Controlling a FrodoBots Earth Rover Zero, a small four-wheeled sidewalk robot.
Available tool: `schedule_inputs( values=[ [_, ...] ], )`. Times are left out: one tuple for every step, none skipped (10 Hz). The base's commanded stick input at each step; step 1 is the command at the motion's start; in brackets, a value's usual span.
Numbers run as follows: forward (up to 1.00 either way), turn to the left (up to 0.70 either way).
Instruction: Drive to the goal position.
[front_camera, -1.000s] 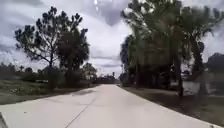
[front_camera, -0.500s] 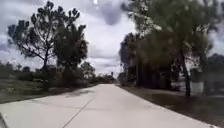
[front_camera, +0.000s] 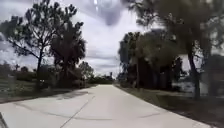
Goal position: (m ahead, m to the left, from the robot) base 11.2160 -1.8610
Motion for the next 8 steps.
schedule_inputs(
  values=[
    [0.85,0.00],
    [0.85,0.00],
    [0.85,0.00],
    [0.85,0.00],
    [0.85,0.00],
    [0.85,0.00],
    [0.85,0.00],
    [0.85,0.00]
  ],
)
